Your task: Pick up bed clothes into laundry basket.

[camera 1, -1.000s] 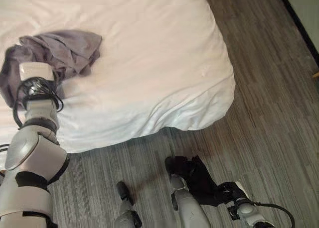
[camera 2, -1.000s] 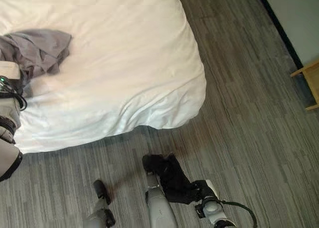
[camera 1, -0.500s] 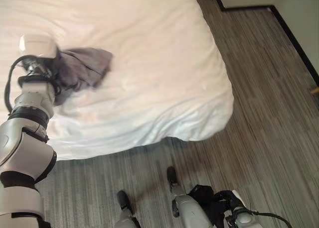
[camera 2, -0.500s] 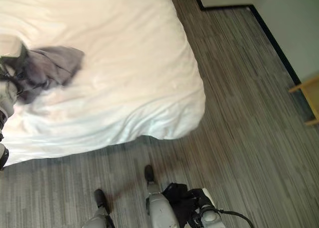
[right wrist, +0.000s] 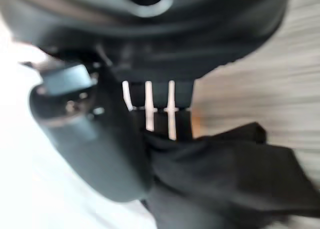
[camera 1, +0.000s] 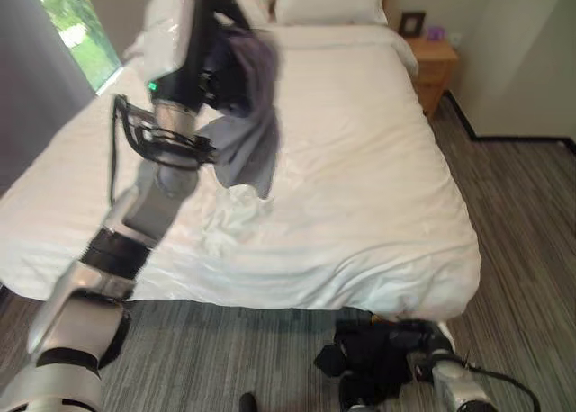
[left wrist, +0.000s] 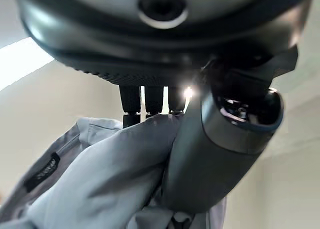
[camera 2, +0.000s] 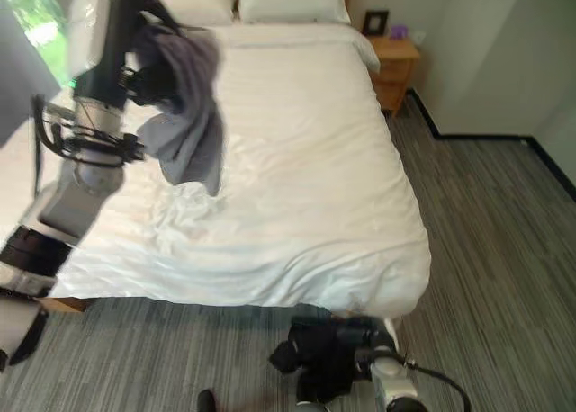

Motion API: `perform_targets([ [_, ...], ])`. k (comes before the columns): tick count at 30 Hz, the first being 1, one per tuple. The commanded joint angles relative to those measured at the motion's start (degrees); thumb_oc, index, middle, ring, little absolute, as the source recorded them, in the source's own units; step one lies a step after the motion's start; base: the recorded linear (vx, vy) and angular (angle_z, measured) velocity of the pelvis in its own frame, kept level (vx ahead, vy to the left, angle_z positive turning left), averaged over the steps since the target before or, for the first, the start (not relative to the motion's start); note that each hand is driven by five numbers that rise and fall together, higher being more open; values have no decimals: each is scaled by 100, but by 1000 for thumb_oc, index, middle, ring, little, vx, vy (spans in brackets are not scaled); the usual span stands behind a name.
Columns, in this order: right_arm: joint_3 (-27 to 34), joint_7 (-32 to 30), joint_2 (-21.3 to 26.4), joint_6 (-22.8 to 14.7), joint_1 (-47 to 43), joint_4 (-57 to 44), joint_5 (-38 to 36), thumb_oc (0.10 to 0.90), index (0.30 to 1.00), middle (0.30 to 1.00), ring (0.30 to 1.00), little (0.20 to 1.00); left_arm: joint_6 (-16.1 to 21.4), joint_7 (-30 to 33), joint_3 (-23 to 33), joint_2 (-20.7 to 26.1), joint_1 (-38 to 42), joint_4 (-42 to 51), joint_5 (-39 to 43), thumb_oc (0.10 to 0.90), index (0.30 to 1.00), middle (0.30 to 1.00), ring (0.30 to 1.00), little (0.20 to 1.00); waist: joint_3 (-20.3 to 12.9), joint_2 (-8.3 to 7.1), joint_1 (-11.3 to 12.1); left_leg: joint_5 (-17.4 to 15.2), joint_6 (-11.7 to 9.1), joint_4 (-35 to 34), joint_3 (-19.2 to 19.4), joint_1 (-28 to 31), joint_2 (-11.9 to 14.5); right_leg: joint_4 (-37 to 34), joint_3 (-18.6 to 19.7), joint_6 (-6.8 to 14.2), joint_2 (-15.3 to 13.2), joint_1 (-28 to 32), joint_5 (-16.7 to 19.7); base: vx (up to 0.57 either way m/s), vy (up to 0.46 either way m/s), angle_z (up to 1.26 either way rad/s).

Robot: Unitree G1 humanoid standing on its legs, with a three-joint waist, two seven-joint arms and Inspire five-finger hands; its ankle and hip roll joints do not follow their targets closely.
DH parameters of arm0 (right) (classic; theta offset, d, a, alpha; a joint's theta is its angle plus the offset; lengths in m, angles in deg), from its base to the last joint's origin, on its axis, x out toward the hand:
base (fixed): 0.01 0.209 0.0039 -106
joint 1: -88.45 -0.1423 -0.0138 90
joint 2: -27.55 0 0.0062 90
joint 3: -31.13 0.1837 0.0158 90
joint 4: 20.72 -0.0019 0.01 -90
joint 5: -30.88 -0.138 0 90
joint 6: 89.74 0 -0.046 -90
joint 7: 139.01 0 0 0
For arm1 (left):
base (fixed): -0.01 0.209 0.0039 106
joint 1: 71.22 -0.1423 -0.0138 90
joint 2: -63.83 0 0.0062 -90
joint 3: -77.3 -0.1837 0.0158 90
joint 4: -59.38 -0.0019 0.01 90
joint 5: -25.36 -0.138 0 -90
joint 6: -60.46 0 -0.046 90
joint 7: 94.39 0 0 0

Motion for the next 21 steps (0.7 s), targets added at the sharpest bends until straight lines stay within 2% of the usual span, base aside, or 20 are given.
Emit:
perform_targets([
  [1,-103,-580,1325,-449,-1732,-53,140,400,300,300,300,300,656,-319,-21,-612,72,158,433,400,300,300,300,300,16,-289,450,-943,125,1055,-753,-387,-269,30,193,284,-210,371,-1054,-156,-22,-12],
  [2,-106,-579,1659,-429,-2007,131,74,400,300,300,300,300,717,-364,-126,-831,-44,193,586,400,300,300,300,300,74,-369,501,-1113,124,1449,-1049,-476,-489,30,213,302,-244,346,-970,-167,9,-4],
  [3,-202,-523,1800,-389,-2152,312,105,400,300,300,300,300,693,-427,-262,-1040,-89,108,535,400,300,300,300,300,111,-448,545,-1207,143,1740,-1320,-518,-703,30,249,316,-294,273,-886,-185,119,3],
  [4,-491,-464,2061,-287,-2608,465,405,400,300,300,300,300,743,-509,-557,-1475,-239,139,520,400,300,300,300,300,212,-517,525,-1522,205,2245,-1589,-501,-897,30,260,346,-336,254,-809,-150,177,-2],
  [5,-493,-432,2206,-278,-2743,403,372,400,300,300,300,300,790,-547,-688,-1576,-347,226,586,400,300,300,300,300,210,-536,455,-1613,233,2089,-1567,-388,-871,30,255,361,-330,231,-799,-105,273,-17],
  [6,-320,-565,2621,-319,-2907,258,350,400,300,300,300,300,803,-742,-979,-1708,-374,347,532,400,300,300,300,300,212,-576,313,-1656,345,1521,-1447,-131,-796,30,158,396,-357,173,-739,-74,208,-15],
  [7,-290,-628,2896,-314,-3084,164,338,400,300,300,300,300,837,-789,-1073,-1713,-380,346,507,400,300,300,300,300,196,-639,231,-1574,376,1295,-1382,-118,-756,30,92,433,-399,100,-667,-61,143,-18],
  [8,-300,-626,2903,-314,-3097,170,335,400,300,300,300,300,840,-788,-1068,-1719,-374,341,506,400,300,300,300,300,189,-638,221,-1547,376,1251,-1389,-111,-759,30,84,433,-405,92,-667,-61,93,3],
  [9,-496,-752,3209,-292,-3481,121,536,400,300,300,300,300,834,-811,-1220,-1766,-321,260,505,400,300,300,300,300,160,-696,90,-1451,399,971,-1366,-45,-754,30,66,471,-432,12,-592,-67,192,-1],
  [10,-1016,-948,3565,-182,-4448,309,891,400,300,300,300,300,892,-756,-1444,-1894,-96,101,514,400,300,300,300,300,113,-785,2,-1314,431,457,-1276,96,-727,30,45,598,-477,-139,-396,-109,228,6],
  [12,-1605,-992,3713,-41,-5248,531,1109,400,300,300,300,300,873,-638,-1647,-2061,192,-150,585,400,300,300,300,300,98,-884,-2,-1175,408,168,-1129,155,-725,30,-18,756,-501,-273,-259,-150,150,-16],
  [14,-2045,-970,3897,4,-5616,585,1303,400,300,300,300,300,869,-579,-1716,-2179,319,-383,669,400,300,300,300,300,108,-880,-32,-1103,399,-8,-854,200,-691,30,-150,885,-546,-402,-98,-145,51,-45],
  [15,-2119,-976,4013,2,-5747,529,1329,400,300,300,300,300,829,-536,-1762,-2135,353,-447,690,400,300,300,300,300,116,-874,-46,-1149,395,-8,-735,212,-629,30,-321,925,-571,-428,-59,-72,-6,-66],
  [16,-2170,-971,4018,-1,-5806,549,1323,400,300,300,300,300,836,-530,-1747,-2151,373,-464,691,400,300,300,300,300,134,-843,-27,-1165,390,-8,-711,229,-611,30,-303,921,-549,-423,-58,-199,-13,-90],
  [17,-1902,-1117,3964,-102,-5530,54,1354,400,300,300,300,300,728,-527,-1644,-2044,391,-532,587,400,300,300,300,300,197,-753,-43,-1157,418,-8,-304,230,-486,70,-1026,874,-690,-346,-193,-208,16,-103],
  [18,-1816,-1176,3894,-174,-5511,-195,1332,400,300,300,300,300,702,-542,-1581,-1948,345,-506,572,400,300,300,300,300,192,-722,-46,-1149,421,-8,-63,265,-438,166,-1343,804,-720,-249,-278,-343,-2,-131],
  [19,-1622,-1348,3565,-245,-5430,-727,1406,400,300,300,300,300,630,-623,-1409,-1742,173,-378,590,400,300,300,300,300,191,-711,-52,-1070,482,15,449,333,-368,523,-1728,692,-837,-135,-434,-187,0,-122],
  [20,-1596,-1354,3551,-233,-5403,-748,1417,400,300,300,300,300,625,-629,-1408,-1723,162,-365,592,400,300,300,300,300,189,-737,-43,-1045,488,4,468,331,-385,539,-1707,684,-853,-160,-428,-177,-28,-177],
  [21,-1551,-1377,3378,-264,-5417,-994,1495,400,300,300,300,300,615,-685,-1291,-1572,64,-226,582,400,300,300,300,300,153,-723,-45,-1057,514,31,713,363,-353,673,-1794,672,-915,-87,-480,-45,-6,-156],
])
